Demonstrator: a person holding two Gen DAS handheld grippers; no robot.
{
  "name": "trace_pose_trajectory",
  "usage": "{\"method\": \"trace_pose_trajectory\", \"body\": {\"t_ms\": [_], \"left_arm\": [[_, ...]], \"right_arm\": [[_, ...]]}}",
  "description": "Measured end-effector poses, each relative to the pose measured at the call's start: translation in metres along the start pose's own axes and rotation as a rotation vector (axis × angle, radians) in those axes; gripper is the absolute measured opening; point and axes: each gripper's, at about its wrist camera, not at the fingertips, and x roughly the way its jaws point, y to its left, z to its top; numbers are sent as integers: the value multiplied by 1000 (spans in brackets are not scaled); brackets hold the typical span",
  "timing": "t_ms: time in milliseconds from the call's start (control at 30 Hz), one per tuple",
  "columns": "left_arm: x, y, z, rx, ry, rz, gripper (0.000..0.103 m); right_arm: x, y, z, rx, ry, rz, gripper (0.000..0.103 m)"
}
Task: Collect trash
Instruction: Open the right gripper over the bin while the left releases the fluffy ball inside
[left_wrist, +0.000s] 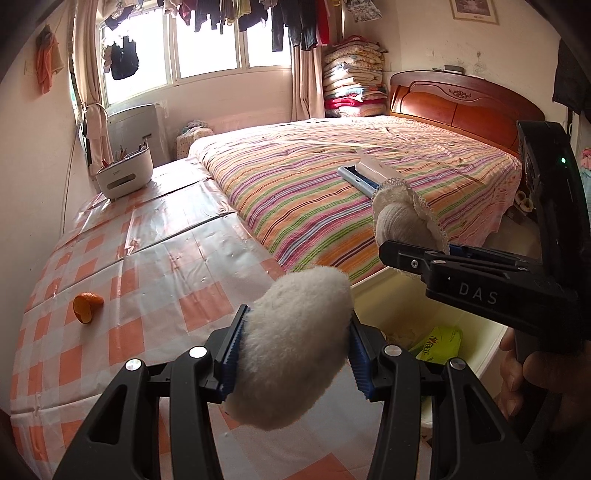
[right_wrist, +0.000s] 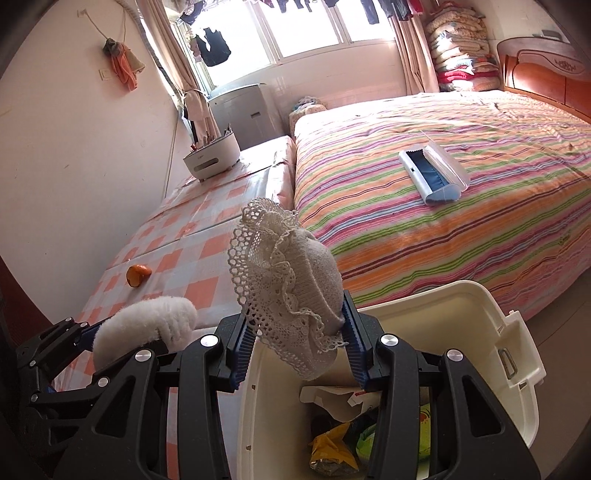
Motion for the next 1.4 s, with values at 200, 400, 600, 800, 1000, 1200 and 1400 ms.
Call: {"method": "trace_pose_trajectory", "body": {"t_ms": [200, 400, 600, 800, 1000, 1200, 1400], "left_arm": [[3, -15, 2, 27, 9, -16, 48], [7, -30, 5, 46, 24, -41, 48], [13, -45, 6, 60, 38, -72, 49], [17, -58, 6, 85, 52, -85, 49], [19, -68, 6, 110, 61, -81, 52], [21, -78, 6, 146, 65, -63, 63], [20, -91, 1, 218, 65, -23, 79]], "right_arm": [[-13, -17, 0, 60, -38, -17, 50], [-31, -34, 3, 139, -119, -28, 64], [-41, -50, 4, 209, -156, -17, 64], [-45, -54, 4, 228, -167, -4, 64], [-49, -58, 4, 242, -187, 1, 65], [-53, -65, 2, 275, -199, 0, 65], [-53, -66, 2, 273, -191, 4, 66]]}}
